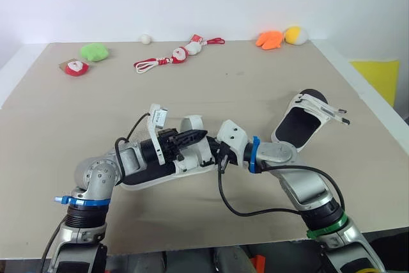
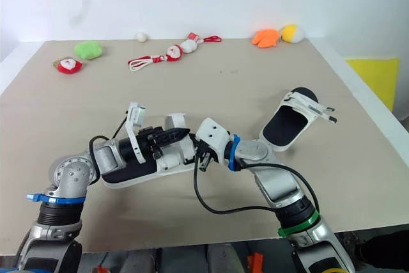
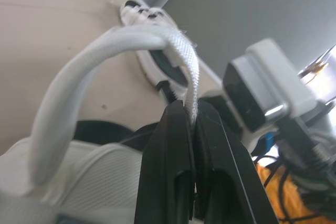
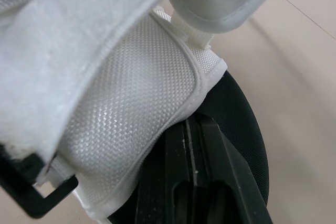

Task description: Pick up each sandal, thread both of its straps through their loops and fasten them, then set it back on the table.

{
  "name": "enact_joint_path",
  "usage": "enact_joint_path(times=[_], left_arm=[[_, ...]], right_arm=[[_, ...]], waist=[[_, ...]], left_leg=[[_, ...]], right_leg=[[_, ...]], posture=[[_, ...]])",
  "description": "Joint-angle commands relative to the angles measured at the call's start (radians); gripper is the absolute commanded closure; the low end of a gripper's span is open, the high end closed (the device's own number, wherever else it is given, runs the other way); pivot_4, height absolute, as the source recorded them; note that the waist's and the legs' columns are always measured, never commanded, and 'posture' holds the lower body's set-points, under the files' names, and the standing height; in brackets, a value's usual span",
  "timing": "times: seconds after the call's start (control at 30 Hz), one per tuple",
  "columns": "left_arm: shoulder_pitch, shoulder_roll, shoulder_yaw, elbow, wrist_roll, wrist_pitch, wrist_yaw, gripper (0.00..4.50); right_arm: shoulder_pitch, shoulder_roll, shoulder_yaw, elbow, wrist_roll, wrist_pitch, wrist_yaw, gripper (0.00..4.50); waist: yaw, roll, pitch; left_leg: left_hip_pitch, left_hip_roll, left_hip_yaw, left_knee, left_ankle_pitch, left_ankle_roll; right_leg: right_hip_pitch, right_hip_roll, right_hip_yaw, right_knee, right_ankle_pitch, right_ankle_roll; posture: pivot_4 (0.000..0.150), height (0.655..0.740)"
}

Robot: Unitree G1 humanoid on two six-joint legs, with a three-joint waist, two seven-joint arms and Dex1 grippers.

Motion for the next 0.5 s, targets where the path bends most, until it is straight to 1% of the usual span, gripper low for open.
enact_joint_path(times=[0.03, 0.5], left_arm=[[0.016, 0.006, -0.03, -0.027, 0.026, -0.009, -0.02, 4.37], [0.01, 0.02, -0.055, -0.004, 0.107, -0.06, -0.055, 4.37]], right_arm=[[0.003, 0.004, 0.016, 0.017, -0.015, 0.005, -0.01, 4.5], [0.002, 0.004, 0.015, 0.019, -0.015, 0.0, -0.011, 4.5]], waist=[[0.0, 0.0, 0.0], [0.0, 0.0, 0.0]], left_leg=[[0.0, 0.0, 0.0, 0.0, 0.0, 0.0], [0.0, 0.0, 0.0, 0.0, 0.0, 0.0]], right_leg=[[0.0, 0.0, 0.0, 0.0, 0.0, 0.0], [0.0, 0.0, 0.0, 0.0, 0.0, 0.0]], posture=[[0.15, 0.74], [0.15, 0.74]])
